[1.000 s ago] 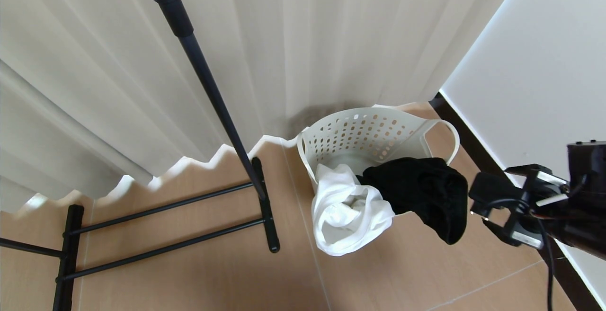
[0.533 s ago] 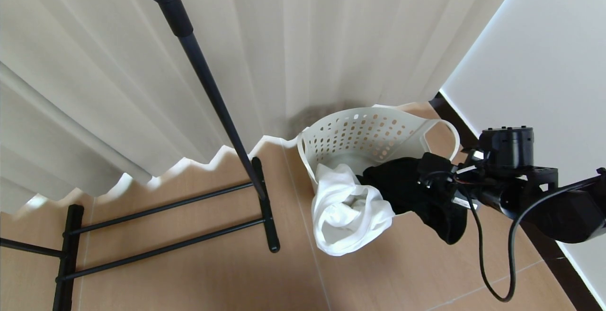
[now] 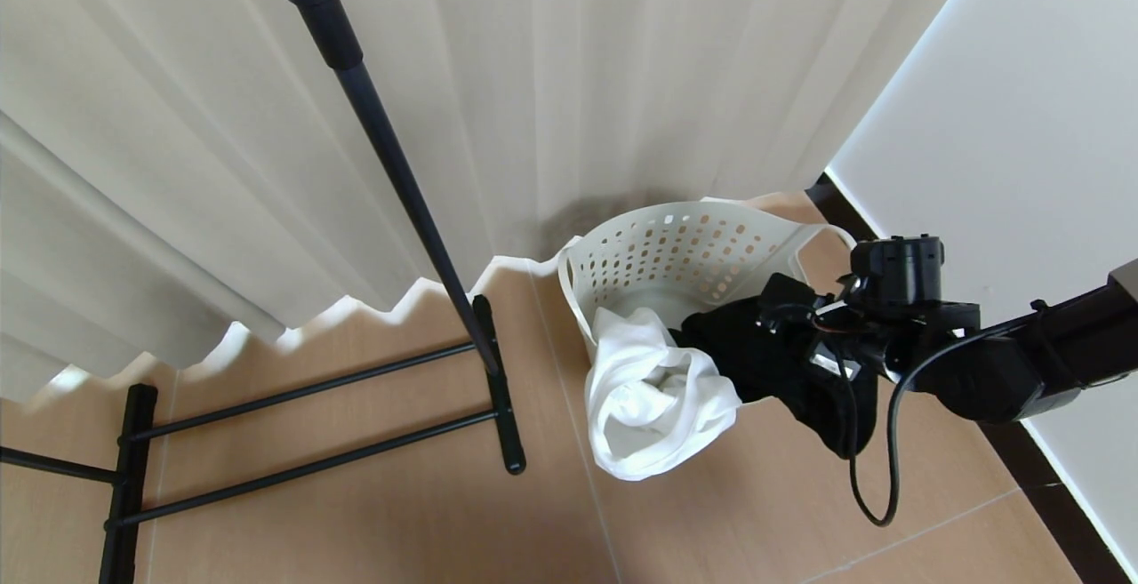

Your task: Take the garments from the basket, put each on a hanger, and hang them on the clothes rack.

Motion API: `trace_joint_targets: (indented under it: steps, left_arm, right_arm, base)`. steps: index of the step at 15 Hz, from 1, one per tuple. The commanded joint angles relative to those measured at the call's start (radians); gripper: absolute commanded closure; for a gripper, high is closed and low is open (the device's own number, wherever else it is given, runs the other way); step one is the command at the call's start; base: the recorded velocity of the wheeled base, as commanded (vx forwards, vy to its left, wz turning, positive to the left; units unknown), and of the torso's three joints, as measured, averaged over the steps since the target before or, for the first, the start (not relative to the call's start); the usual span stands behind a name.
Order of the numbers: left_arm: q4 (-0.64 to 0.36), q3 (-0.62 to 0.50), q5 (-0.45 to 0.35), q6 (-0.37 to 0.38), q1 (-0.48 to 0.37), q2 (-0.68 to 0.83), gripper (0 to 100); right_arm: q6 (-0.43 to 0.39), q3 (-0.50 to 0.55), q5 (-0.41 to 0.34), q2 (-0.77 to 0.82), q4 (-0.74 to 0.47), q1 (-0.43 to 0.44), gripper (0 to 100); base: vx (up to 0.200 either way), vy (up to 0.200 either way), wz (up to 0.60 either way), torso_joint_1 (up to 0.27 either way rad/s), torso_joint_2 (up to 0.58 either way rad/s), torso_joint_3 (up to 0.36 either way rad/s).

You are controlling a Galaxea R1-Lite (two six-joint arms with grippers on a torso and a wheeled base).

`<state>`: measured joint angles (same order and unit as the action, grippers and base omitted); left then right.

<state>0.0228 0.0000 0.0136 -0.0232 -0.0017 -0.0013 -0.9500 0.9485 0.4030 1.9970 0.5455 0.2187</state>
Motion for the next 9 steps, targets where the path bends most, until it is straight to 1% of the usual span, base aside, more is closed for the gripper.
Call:
trace_joint_targets:
  steps: [1,4,6,7,8,9]
  left_arm:
    - [0.000,0.000,0.000,0.000,0.000,0.001,0]
    - [0.000,0.000,0.000,0.000,0.000,0.001,0]
    - [0.000,0.000,0.000,-0.001,0.000,0.001,0]
    - [0.000,0.000,0.000,-0.001,0.000,0.001,0]
    - [0.000,0.000,0.000,-0.001,0.000,0.001,0]
    - [0.000,0.000,0.000,-0.001,0.000,0.001,0]
  right_arm:
    - [0.008,0.047,-0.024,0.048,0.001,-0.001,0]
    - [0.017,0.101,-0.027,0.086,0.002,-0.001,0]
    - [0.017,0.116,-0.026,0.101,0.007,-0.001,0]
    - [0.017,0.119,-0.026,0.114,0.028,-0.001,0]
    - [0.017,0.119,-0.026,0.114,0.028,-0.001,100]
    - [0.017,0.108,-0.027,0.144,0.102,-0.004,100]
  base:
    - [0.000,0.000,0.00,0.000,0.00,0.000]
    - [0.000,0.000,0.00,0.000,0.00,0.000]
    - [0.000,0.000,0.00,0.000,0.00,0.000]
    - [0.000,0.000,0.00,0.000,0.00,0.000]
    - [0.000,0.000,0.00,0.000,0.00,0.000]
    - [0.000,0.000,0.00,0.000,0.00,0.000]
